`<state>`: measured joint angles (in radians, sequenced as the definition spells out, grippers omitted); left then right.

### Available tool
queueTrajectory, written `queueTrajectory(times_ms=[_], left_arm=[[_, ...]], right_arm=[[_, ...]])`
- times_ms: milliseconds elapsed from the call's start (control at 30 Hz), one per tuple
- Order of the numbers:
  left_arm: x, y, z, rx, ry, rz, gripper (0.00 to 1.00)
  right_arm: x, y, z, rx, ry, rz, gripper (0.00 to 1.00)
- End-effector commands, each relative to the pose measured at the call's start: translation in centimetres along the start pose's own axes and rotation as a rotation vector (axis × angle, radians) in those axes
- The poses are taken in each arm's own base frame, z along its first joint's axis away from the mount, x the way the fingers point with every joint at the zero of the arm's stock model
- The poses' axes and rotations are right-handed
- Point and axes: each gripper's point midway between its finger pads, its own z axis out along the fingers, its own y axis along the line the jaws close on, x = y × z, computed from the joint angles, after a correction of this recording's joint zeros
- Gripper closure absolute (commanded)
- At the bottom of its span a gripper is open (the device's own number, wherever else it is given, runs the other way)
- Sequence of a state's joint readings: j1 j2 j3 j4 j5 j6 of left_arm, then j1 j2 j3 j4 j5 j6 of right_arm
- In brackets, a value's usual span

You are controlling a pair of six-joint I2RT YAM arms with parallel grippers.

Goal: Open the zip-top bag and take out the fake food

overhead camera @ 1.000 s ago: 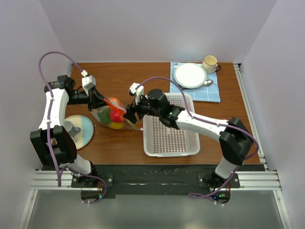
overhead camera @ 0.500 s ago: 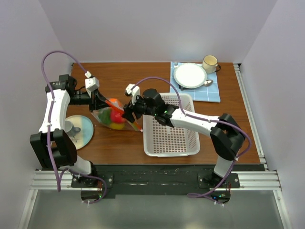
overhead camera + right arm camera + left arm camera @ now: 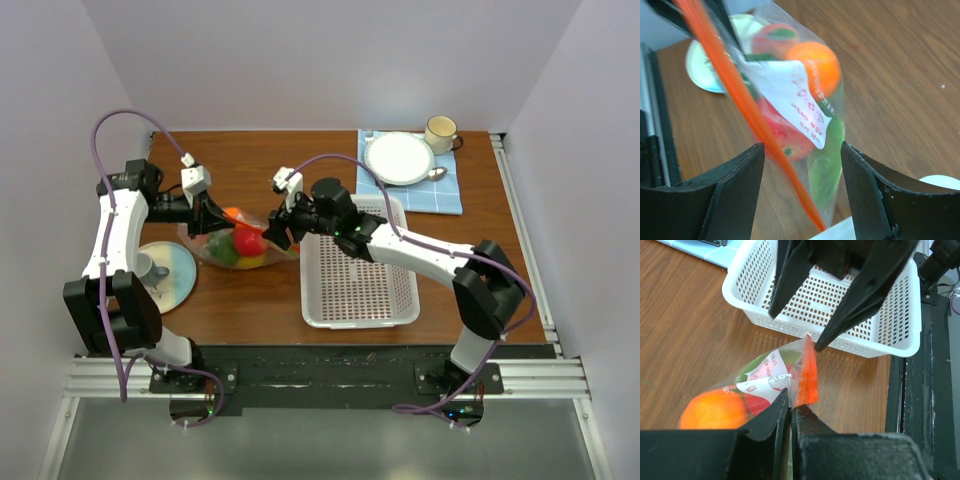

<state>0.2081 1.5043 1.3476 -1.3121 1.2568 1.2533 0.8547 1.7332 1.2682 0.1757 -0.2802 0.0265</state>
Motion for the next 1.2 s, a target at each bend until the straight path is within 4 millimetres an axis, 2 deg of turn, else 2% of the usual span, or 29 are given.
queueTrajectory(times_ms=[0, 167, 467, 667, 1167], left_arm=[[-0.7, 0.0, 0.0, 0.004, -0.012, 0.043, 0.91], [-0.9, 0.2, 0.0, 0.003, -0.018, 0.044, 0.91], [-1.0, 0.1, -0.1, 0.000, -0.013, 0.052, 0.91], [-1.1, 0.1, -0.1, -0.001, -0.018, 0.053, 0.91], [-1.4, 0.0, -0.2, -0.003, -0.020, 0.060, 0.88]], right_arm=[[-3.6, 1.8, -2.2, -0.070, -0.086, -0.036, 0.34], [-2.9, 1.4, -1.8, -0.056, -0.072, -0.030, 0.34], [-2.7, 1.9, -1.4, -0.082, -0.068, -0.008, 0.34], [-1.5, 1.8, -0.5, -0.090, -0.044, 0.016, 0.34], [0.3, 0.1, 1.9, -0.035, -0.014, 0.046, 0.40]])
